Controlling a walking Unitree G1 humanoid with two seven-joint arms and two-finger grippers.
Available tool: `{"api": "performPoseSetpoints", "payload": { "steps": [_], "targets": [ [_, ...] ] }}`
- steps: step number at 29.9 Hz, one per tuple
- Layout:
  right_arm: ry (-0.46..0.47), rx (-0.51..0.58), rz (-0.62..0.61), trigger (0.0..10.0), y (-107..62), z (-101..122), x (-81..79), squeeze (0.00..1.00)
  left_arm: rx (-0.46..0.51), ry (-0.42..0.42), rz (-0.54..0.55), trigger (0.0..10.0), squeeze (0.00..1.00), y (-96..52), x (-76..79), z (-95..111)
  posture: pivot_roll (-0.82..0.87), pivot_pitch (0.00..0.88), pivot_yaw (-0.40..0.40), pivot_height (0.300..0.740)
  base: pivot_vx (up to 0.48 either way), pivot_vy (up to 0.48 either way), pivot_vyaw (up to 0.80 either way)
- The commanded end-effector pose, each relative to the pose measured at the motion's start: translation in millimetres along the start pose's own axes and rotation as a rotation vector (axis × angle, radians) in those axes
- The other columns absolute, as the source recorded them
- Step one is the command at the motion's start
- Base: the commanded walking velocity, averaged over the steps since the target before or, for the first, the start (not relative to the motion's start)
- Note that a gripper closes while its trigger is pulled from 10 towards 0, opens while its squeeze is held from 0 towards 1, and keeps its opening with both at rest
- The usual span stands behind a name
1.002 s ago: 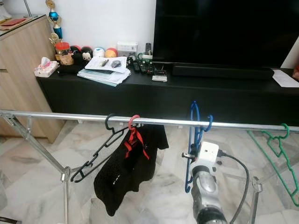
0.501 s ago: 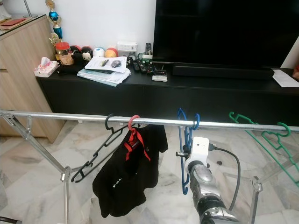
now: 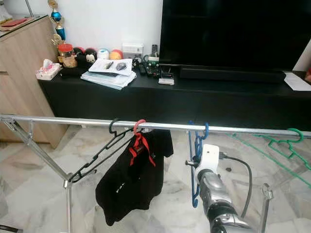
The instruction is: Hang hanger
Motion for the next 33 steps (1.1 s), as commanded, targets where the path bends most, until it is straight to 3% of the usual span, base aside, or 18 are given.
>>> {"api": "performPoseSetpoints", "payload": {
  "steps": [1, 18, 33],
  "targets": [
    [0.028, -0.027, -0.029, 10.0, -1.2, -6.6, 7.3, 0.0, -0.071, 0.007, -0.02, 10.0, 0.0, -2.7, 6.5, -20.5, 0.01, 0.038, -0.039, 0.74, 0.0, 0.0, 0.0],
    [-0.003, -0.072, 0.002, 10.0, -5.1, -17.7, 3.5, 0.0, -0.083, 0.011, -0.03, 10.0, 0.0, -3.3, 10.6, -24.9, 0.0, 0.035, -0.047, 0.74, 0.0, 0.0, 0.0],
    [-0.066, -0.13, 0.11, 10.0, -15.0, -17.4, -5.1, 0.0, -0.098, 0.01, -0.032, 10.0, 0.0, -4.9, 8.3, -30.6, -0.01, 0.035, -0.055, 0.74, 0.0, 0.0, 0.0]
  ]
}}
Point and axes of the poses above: a point about 5 cm out from each wrist's last joint towards the gripper, its own y axis pointing out of the wrist towards the gripper, its own z axis along the axis of the wrist's last joint, x = y × z, the point moved 5 cm from there along y, pointing out of the wrist towards the gripper, and after that the axes turned 3 degrees about -y, right-handed, at the moved point
